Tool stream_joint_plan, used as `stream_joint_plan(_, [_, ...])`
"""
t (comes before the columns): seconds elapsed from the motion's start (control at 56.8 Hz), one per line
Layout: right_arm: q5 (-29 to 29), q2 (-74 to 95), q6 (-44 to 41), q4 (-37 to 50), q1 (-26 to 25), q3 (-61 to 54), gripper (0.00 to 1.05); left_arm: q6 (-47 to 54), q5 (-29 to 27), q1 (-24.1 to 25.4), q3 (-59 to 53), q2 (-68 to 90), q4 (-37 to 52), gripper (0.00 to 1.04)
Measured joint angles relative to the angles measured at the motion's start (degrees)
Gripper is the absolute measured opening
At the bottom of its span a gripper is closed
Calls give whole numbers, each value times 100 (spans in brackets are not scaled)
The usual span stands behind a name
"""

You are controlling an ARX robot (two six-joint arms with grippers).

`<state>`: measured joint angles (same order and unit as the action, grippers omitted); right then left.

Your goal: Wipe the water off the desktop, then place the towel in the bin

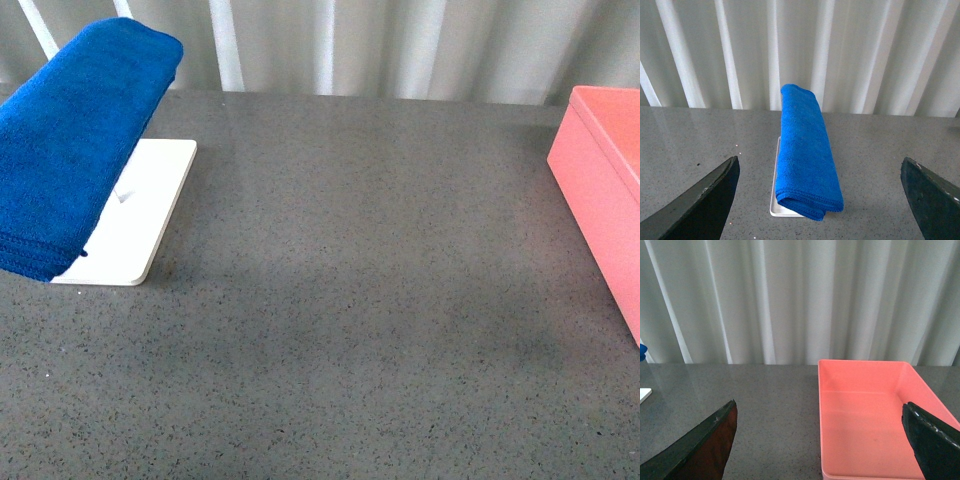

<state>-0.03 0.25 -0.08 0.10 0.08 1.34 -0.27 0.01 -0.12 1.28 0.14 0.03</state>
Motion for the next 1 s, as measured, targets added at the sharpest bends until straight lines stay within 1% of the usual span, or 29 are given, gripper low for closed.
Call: stream_joint_plan(1.003, [0, 0, 0, 0, 0, 0, 98, 0, 0, 0, 0, 0, 0, 98])
